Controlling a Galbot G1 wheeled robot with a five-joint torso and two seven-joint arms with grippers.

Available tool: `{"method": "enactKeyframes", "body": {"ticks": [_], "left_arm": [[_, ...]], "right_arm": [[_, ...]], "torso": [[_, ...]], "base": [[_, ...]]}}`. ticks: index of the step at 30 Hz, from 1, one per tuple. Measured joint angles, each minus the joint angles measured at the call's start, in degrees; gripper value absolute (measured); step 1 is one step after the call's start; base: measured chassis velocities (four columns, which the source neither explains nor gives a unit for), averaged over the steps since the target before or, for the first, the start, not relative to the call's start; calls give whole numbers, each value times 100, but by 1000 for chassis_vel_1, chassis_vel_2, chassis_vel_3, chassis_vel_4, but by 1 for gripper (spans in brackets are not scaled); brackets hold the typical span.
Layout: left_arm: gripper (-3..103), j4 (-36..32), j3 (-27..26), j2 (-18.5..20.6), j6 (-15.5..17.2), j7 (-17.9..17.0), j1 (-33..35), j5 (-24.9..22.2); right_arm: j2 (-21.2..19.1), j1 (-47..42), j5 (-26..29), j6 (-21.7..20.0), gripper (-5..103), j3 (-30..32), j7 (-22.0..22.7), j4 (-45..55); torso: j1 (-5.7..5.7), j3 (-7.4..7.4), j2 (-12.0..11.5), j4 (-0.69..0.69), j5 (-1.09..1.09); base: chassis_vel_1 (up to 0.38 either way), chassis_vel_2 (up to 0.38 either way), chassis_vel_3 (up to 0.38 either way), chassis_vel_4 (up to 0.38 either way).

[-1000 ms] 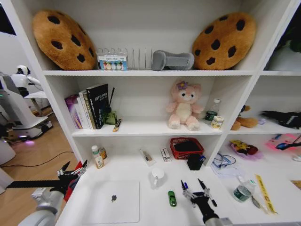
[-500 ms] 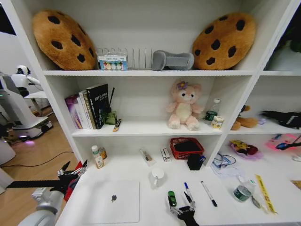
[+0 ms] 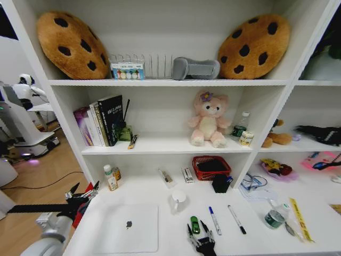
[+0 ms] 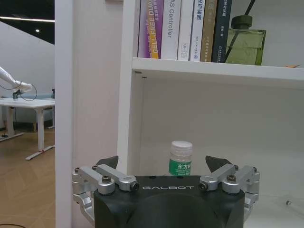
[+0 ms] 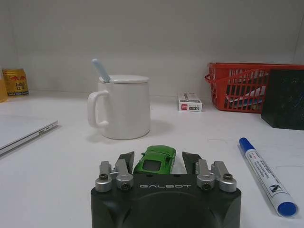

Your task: Organize the objects on the table.

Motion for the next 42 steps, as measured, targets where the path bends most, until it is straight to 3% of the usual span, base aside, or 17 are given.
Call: {"method": "enactKeyframes", "body": {"ticks": [2,8,17,22,28,30,32,33,34,36,39,40,42], "left_arm": [[100,0,0,0,0,0,0,0],[100,0,0,0,0,-1,0,0],[100,0,0,1,0,-2,0,0],[100,-1,0,1,1,-2,0,0],[100,0,0,0,1,-2,0,-1],[100,0,0,2,1,-2,-1,0],[100,0,1,2,2,-3,-1,-1],[100,-1,1,2,2,-2,0,0],[100,-1,1,2,2,-2,0,0],[100,0,1,1,2,-3,0,-1],[100,-1,1,2,1,-2,-1,-1],[100,-1,1,1,1,-1,-1,-1],[100,-1,2,2,1,-1,-1,-1]], "right_arm": [[-1,-1,1,0,59,3,2,9],[-32,-45,17,3,34,66,12,64],[-68,-206,80,1,32,232,78,381],[-104,-554,268,2,32,593,123,1103],[-442,-825,769,-172,32,1043,258,2258],[-968,-593,1222,-513,32,1177,324,2763],[-1147,-513,1380,-605,32,1216,333,2865],[-1700,-225,1932,-855,32,1391,398,3088],[-1700,-225,1932,-855,32,1391,398,3088],[-2349,245,2666,-1184,32,1634,549,3219],[-2672,566,3098,-1368,32,1719,649,3267],[-3231,1209,3965,-1704,32,1780,809,3333],[-3795,2062,4701,-1974,32,1665,949,3268]], "torso": [[0,0,0,0,0],[0,0,-1,0,0],[0,0,0,0,1],[0,0,-1,0,1],[0,0,0,-1,0],[0,0,0,-1,1],[0,0,0,-1,2],[0,0,0,0,1],[0,0,0,0,1],[0,1,-1,-1,2],[0,1,-1,-1,3],[0,1,-1,0,2],[0,1,-1,1,1]], "base": [[0,0,0,0],[0,0,0,0],[0,0,0,0],[0,0,0,0],[0,0,0,0],[0,0,0,0],[0,0,0,0],[0,0,0,0],[0,0,0,0],[0,0,0,0],[0,0,0,0],[0,0,0,0],[0,0,0,0]]}}
